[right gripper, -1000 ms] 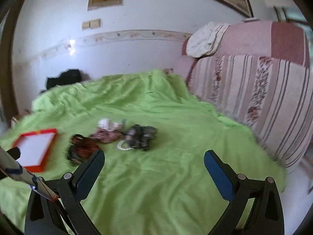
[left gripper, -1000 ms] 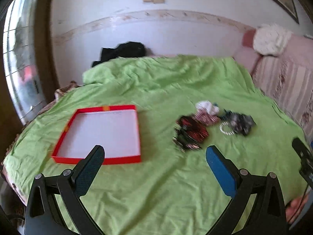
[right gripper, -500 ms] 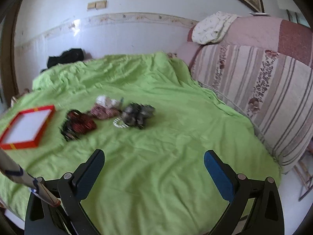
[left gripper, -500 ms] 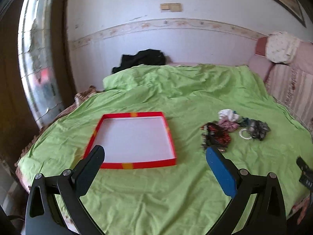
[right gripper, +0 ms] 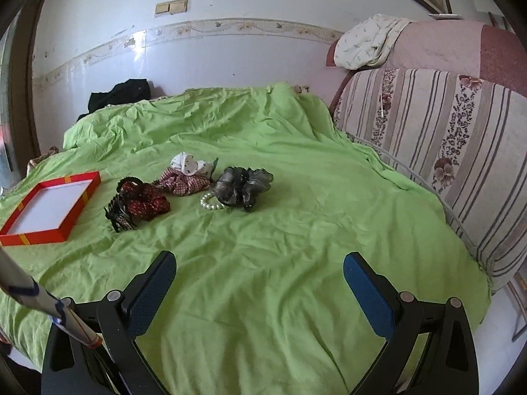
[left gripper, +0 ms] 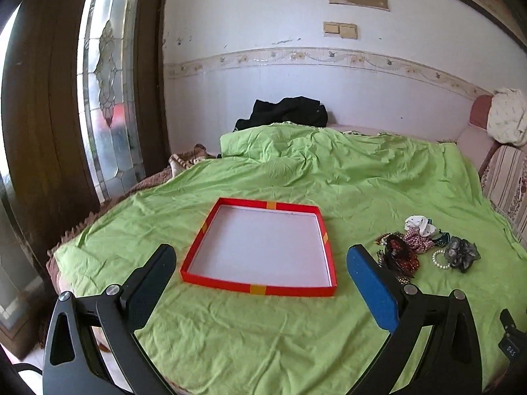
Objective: Organize jewelry
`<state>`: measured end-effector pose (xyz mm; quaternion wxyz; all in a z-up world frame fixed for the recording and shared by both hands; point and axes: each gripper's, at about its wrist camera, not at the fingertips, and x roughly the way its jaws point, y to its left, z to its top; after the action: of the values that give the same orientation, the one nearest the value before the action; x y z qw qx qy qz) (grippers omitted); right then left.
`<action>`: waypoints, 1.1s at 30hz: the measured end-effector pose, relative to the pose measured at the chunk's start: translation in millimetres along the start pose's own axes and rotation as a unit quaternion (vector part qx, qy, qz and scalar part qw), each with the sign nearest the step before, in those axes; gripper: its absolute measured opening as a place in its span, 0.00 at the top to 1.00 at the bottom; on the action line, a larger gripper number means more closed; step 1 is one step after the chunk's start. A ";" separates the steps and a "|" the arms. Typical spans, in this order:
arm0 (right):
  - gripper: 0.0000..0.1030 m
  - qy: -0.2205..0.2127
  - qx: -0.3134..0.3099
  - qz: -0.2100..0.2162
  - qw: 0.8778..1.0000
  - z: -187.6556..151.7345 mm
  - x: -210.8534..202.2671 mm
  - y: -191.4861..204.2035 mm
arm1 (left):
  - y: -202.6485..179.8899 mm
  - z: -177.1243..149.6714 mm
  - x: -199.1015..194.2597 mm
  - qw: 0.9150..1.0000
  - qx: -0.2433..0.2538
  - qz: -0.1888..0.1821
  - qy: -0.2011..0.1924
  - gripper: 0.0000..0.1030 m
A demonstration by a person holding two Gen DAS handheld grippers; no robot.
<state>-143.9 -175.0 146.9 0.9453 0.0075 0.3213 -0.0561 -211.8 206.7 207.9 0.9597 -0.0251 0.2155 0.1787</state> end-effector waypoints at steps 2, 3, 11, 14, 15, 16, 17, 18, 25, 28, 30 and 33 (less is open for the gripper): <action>0.00 0.010 0.002 -0.004 1.000 -1.8 4.2 0.4 | -3.1 -1.3 2.9 1.000 0.012 0.001 -0.007 0.00; 0.00 0.017 -0.001 -0.005 1.000 -3.2 7.2 1.4 | -5.0 -3.5 3.6 1.000 0.017 0.001 -0.011 0.00; 0.00 0.020 0.000 0.015 1.000 -6.9 4.3 46.1 | -28.9 -13.2 5.5 0.999 -0.014 -0.039 -0.031 0.00; 0.00 0.031 -0.006 0.045 0.998 -16.0 2.6 64.6 | -58.8 -17.2 9.0 0.999 0.021 -0.047 -0.008 0.00; 0.00 0.030 -0.011 0.049 0.998 -18.3 1.9 68.8 | -71.0 -19.1 10.3 0.998 0.036 -0.047 0.001 0.00; 0.00 0.027 -0.021 0.050 0.998 -20.6 2.0 73.0 | -78.6 -20.1 10.8 0.998 0.044 -0.044 0.005 0.00; 0.00 0.026 -0.028 0.051 0.998 -22.8 2.8 75.8 | -90.5 -21.8 11.1 0.998 0.052 -0.040 0.011 0.00; 0.00 0.030 -0.032 0.052 0.998 -24.5 4.7 76.6 | -96.0 -23.0 11.0 0.998 0.053 -0.040 0.014 0.00; 0.00 0.059 -0.008 0.075 0.995 -34.3 6.7 53.8 | -127.4 -17.2 6.2 0.998 -0.002 -0.029 0.051 0.00; 0.00 0.046 -0.006 0.090 0.995 -34.1 0.2 46.0 | -142.4 -18.5 -0.1 0.999 0.007 -0.010 0.052 0.00; 0.00 0.037 -0.005 0.099 0.994 -34.6 -5.0 39.2 | -151.8 -21.8 -3.5 0.998 0.018 -0.003 0.060 0.00; 0.00 0.035 0.007 0.109 0.993 -34.9 -5.6 30.2 | -158.0 -27.6 -12.9 0.998 0.017 -0.001 0.057 0.00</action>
<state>-166.0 -142.7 121.9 0.9337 0.0508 0.3515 0.0451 -177.9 51.2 183.9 0.9462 -0.0191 0.2731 0.1726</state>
